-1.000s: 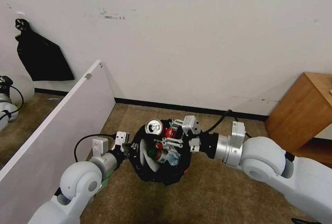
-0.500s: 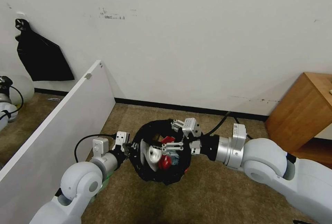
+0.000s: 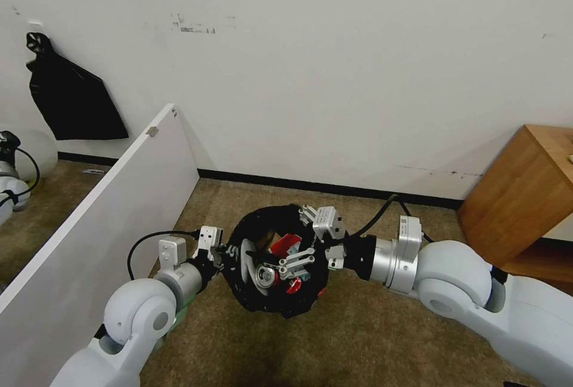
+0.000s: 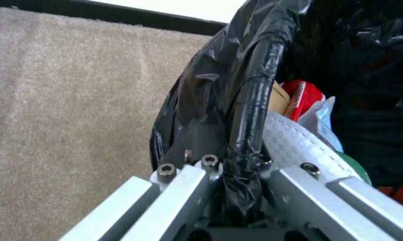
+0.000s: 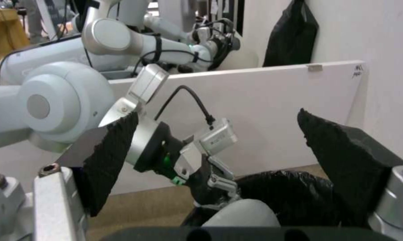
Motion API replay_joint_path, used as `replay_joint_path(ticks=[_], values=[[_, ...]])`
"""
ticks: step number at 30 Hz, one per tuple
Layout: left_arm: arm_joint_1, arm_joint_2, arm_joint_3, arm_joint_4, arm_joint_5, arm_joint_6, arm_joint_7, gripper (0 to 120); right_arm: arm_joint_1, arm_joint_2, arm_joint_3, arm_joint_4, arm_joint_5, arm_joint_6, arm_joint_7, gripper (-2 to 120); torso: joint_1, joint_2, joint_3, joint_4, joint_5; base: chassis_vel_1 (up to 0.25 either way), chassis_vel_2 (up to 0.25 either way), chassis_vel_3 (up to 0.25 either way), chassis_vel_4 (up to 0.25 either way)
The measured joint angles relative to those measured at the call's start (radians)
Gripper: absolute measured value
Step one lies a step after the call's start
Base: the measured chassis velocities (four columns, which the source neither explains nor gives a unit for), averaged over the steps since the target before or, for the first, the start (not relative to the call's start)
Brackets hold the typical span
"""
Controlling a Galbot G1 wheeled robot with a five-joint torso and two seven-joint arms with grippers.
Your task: Pick up the trash bin and place the garbage on the floor into it.
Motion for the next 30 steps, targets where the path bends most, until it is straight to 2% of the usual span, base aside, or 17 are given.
replay_joint_path(ticks=[8,18,28,30], values=[[0.006,-0.004,0.001,0.012,0.007,0.000,0.002,0,0.011,-0.007,0.020,0.005,0.009,0.025,0.000,98,0.000,0.000,0.000,0.0001,0.0000,0.000,0.000,0.000,0.000],[0.011,-0.001,-0.014,0.016,0.008,0.000,0.010,0,-0.026,-0.065,0.089,0.028,0.018,0.089,0.020,100,0.000,0.000,0.000,-0.0001,-0.0001,0.000,0.000,0.000,0.000],[0.020,0.017,-0.052,-0.006,-0.014,0.000,0.011,0,-0.142,-0.069,0.259,0.036,0.015,0.107,0.064,100,0.000,0.000,0.000,0.0000,0.0000,0.000,0.000,0.000,0.000],[0.014,0.019,-0.059,-0.018,-0.020,0.000,0.011,0,-0.216,-0.075,0.363,0.043,0.014,0.109,0.067,100,0.000,0.000,0.000,0.0000,0.0000,0.000,0.000,0.000,0.000]])
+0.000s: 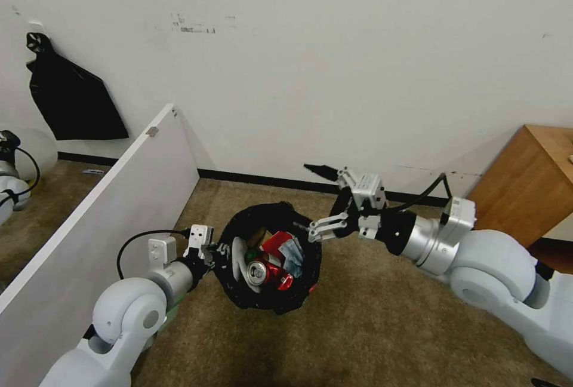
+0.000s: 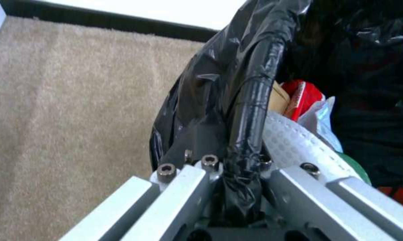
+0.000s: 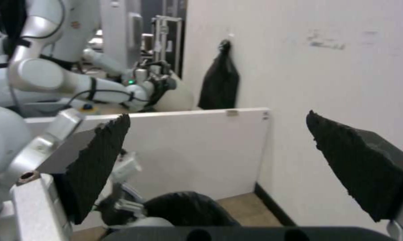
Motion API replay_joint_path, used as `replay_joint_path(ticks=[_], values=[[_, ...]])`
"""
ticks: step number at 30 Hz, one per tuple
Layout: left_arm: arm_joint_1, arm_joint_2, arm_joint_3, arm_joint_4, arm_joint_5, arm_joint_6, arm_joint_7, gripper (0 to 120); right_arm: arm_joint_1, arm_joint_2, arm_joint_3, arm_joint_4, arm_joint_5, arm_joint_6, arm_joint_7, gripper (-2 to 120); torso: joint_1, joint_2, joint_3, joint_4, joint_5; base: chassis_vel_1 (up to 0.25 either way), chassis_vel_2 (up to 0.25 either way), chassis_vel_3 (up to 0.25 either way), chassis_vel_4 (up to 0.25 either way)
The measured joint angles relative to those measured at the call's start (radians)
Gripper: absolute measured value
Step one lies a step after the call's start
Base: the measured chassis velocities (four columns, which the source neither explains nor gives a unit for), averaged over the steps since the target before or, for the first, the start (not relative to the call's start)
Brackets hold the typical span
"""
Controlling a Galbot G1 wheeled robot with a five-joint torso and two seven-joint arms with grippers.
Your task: Pick up the trash bin and place the garbage on the floor into it.
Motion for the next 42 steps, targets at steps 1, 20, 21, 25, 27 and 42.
replay_joint_path(ticks=[1,20,21,25,27,42], values=[[0.000,0.000,0.000,0.000,0.000,0.000,0.000,0,0.000,0.000,0.000,0.000,0.000,0.000,0.000,100,0.000,0.000,0.000,0.0000,0.0000,0.000,0.000,0.000,0.000],[-0.005,0.017,-0.013,-0.046,-0.027,0.000,0.000,0,-0.510,0.115,0.515,0.069,-0.128,-0.006,-0.047,100,0.000,0.000,0.000,0.0002,0.0000,0.000,0.000,0.000,0.000],[-0.005,0.016,-0.014,-0.048,-0.027,0.000,0.000,0,-0.537,0.130,0.545,0.078,-0.139,-0.008,-0.052,100,0.000,0.000,0.000,0.0001,-0.0001,0.000,0.000,0.000,0.000],[-0.003,0.011,-0.018,-0.057,-0.026,0.000,0.001,0,-0.637,0.197,0.640,0.113,-0.179,-0.012,-0.067,100,0.000,0.000,0.000,0.0003,-0.0002,0.000,0.000,0.000,0.000],[0.002,0.007,-0.020,-0.065,-0.023,0.000,0.001,0,-0.767,0.291,0.734,0.151,-0.246,-0.007,-0.097,100,0.000,0.000,0.000,-0.0003,-0.0001,0.000,0.000,0.000,0.000],[0.005,-0.003,-0.017,-0.078,-0.005,0.000,0.016,0,-0.940,0.580,0.893,0.203,-0.388,0.057,-0.194,100,0.000,0.000,0.000,0.0001,0.0000,0.000,0.000,0.000,0.000]])
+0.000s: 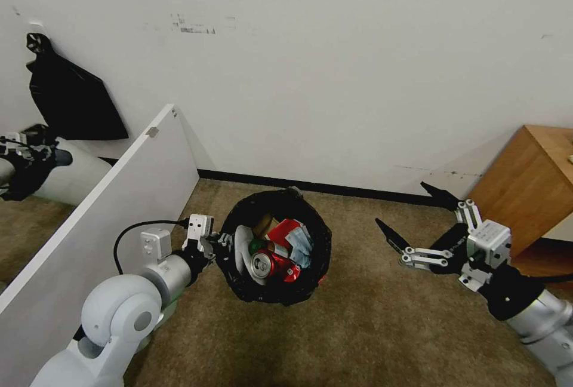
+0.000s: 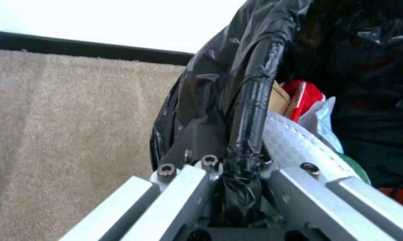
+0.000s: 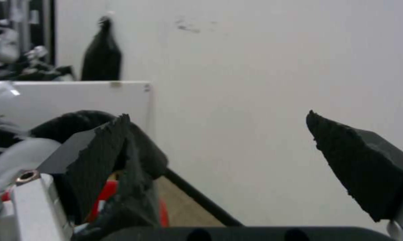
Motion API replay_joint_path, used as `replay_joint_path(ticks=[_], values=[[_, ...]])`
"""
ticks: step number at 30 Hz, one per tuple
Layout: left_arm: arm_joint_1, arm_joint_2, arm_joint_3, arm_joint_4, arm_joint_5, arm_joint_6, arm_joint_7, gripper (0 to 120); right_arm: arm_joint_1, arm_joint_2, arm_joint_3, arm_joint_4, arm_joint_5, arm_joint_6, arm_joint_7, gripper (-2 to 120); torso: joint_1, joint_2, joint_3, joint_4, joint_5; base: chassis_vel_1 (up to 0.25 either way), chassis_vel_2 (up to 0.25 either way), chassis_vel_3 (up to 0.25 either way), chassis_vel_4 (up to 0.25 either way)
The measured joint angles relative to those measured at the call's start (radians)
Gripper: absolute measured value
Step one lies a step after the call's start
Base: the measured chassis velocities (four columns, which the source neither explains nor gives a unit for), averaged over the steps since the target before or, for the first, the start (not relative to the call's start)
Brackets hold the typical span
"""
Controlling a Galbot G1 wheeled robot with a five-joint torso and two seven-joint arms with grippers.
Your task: Pick up the trash bin and place the garbage on the floor into it.
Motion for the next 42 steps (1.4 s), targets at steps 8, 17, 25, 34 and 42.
replay_joint_path(ticks=[8,17,25,34,42], values=[[-0.001,0.010,-0.006,-0.010,-0.009,0.000,0.000,0,-0.026,0.216,0.032,0.002,-0.055,0.041,-0.029,100,0.000,0.000,0.000,-0.0001,-0.0001,0.000,0.000,0.000,0.000],[-0.005,0.009,0.003,-0.003,-0.009,0.000,0.002,0,-0.034,0.263,0.046,0.002,-0.077,0.057,-0.049,100,0.000,0.000,0.000,-0.0001,-0.0001,0.000,0.000,0.000,0.000],[-0.002,0.012,0.002,-0.008,-0.010,0.000,0.004,0,-0.033,0.268,0.051,0.005,-0.075,0.056,-0.047,100,0.000,0.000,0.000,-0.0001,0.0000,0.000,0.000,0.000,0.000],[0.004,0.011,-0.002,-0.013,-0.011,0.000,0.004,0,-0.045,0.296,0.069,0.004,-0.071,0.056,-0.045,100,0.000,0.000,0.000,-0.0001,-0.0001,0.000,0.000,0.000,0.000],[0.010,0.011,-0.002,-0.017,-0.010,0.000,0.004,0,-0.045,0.298,0.087,0.003,-0.065,0.057,-0.045,100,0.000,0.000,0.000,-0.0001,0.0000,0.000,0.000,0.000,0.000]])
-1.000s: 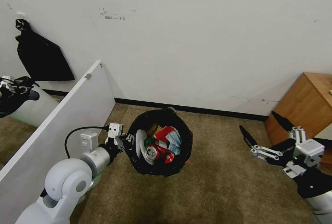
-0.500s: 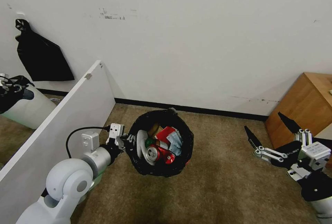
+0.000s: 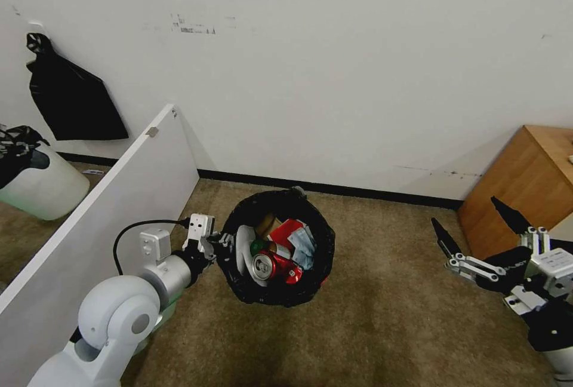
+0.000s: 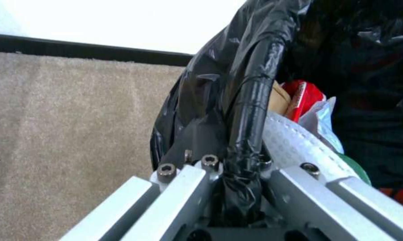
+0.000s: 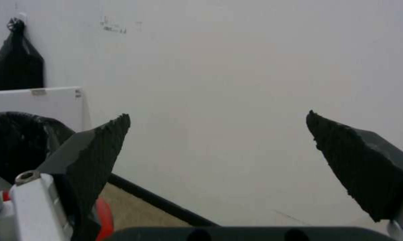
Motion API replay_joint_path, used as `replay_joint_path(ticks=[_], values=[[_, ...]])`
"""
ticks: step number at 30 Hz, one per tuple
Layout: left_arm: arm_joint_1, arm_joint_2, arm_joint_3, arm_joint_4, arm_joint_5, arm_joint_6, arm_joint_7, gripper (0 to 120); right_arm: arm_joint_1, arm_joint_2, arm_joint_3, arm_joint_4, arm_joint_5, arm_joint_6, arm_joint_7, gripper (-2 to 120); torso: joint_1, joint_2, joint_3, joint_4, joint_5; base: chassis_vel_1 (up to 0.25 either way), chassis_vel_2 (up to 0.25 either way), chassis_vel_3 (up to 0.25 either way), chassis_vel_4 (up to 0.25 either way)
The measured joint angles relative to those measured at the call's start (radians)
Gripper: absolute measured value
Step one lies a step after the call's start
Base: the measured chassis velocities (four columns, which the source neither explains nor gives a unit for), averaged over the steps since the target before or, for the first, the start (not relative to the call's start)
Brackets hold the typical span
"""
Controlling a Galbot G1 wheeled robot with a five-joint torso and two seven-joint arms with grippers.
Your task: Pick up the trash bin and place the garbage on the floor into it.
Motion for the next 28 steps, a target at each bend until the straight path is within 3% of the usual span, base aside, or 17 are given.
replay_joint_path(ticks=[28], values=[[-0.011,0.009,0.000,0.012,-0.009,0.000,0.001,0,0.003,0.017,-0.007,-0.001,0.001,0.022,0.000,100,0.000,0.000,0.000,0.0000,0.0000,0.000,0.000,0.000,0.000]])
